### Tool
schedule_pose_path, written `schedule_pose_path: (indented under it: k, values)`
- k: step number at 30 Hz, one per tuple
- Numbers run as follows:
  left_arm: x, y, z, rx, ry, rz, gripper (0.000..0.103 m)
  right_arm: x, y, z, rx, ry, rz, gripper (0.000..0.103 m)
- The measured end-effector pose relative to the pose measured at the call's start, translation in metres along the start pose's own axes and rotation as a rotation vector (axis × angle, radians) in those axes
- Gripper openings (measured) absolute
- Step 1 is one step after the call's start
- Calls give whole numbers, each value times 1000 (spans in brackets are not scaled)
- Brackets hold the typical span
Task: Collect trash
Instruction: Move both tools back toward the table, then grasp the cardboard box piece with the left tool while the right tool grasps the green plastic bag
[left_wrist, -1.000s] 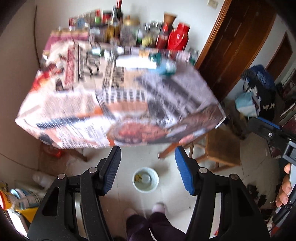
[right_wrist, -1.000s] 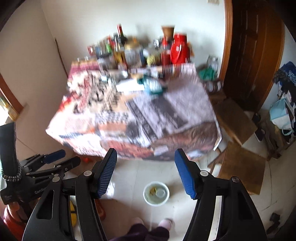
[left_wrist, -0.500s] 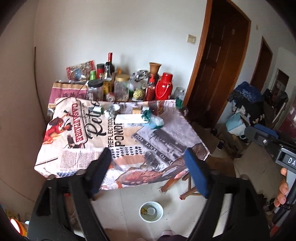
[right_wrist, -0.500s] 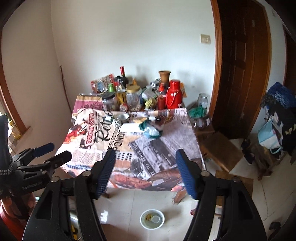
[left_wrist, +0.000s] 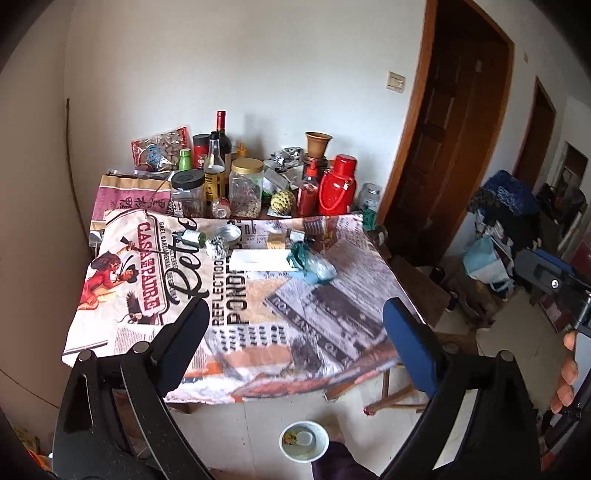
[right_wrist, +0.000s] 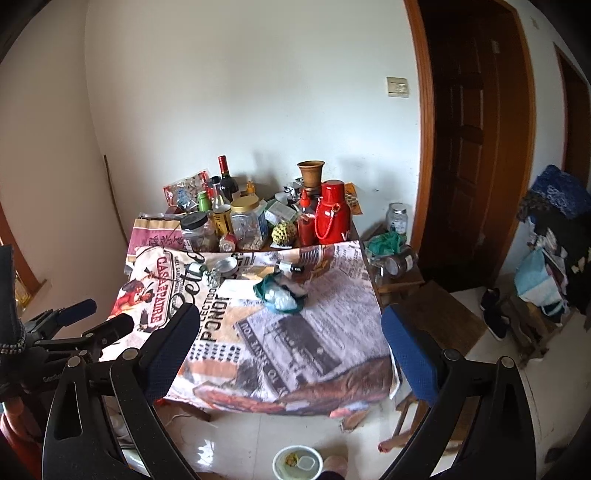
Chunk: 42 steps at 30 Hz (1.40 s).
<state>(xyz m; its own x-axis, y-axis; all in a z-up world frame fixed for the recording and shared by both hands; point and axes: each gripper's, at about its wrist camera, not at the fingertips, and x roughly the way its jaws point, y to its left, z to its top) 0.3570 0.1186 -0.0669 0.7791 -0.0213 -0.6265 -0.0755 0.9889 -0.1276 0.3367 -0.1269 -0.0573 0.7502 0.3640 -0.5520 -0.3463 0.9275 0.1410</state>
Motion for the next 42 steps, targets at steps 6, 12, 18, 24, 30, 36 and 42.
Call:
schedule_pose_path:
  k: [6, 12, 18, 24, 30, 36, 42]
  values:
    - [44, -17, 41, -36, 3, 52, 95, 34, -26, 34, -52, 10, 35, 98]
    - [75, -35, 69, -99, -15, 103, 95, 75, -50, 60, -120, 62, 85, 98]
    - [109, -41, 78, -138, 26, 162, 95, 112, -60, 69, -160, 105, 139, 98]
    - [134, -27, 78, -153, 77, 206, 95, 152, -53, 65, -169, 199, 205, 98]
    - [159, 8, 80, -149, 132, 215, 95, 193, -28, 57, -170, 276, 213, 98]
    - [184, 56, 88, -123, 187, 210, 95, 259, 16, 32, -196, 398, 172, 98]
    - [216, 103, 87, -133, 257, 198, 95, 329, 47, -3, -240, 555, 119, 98]
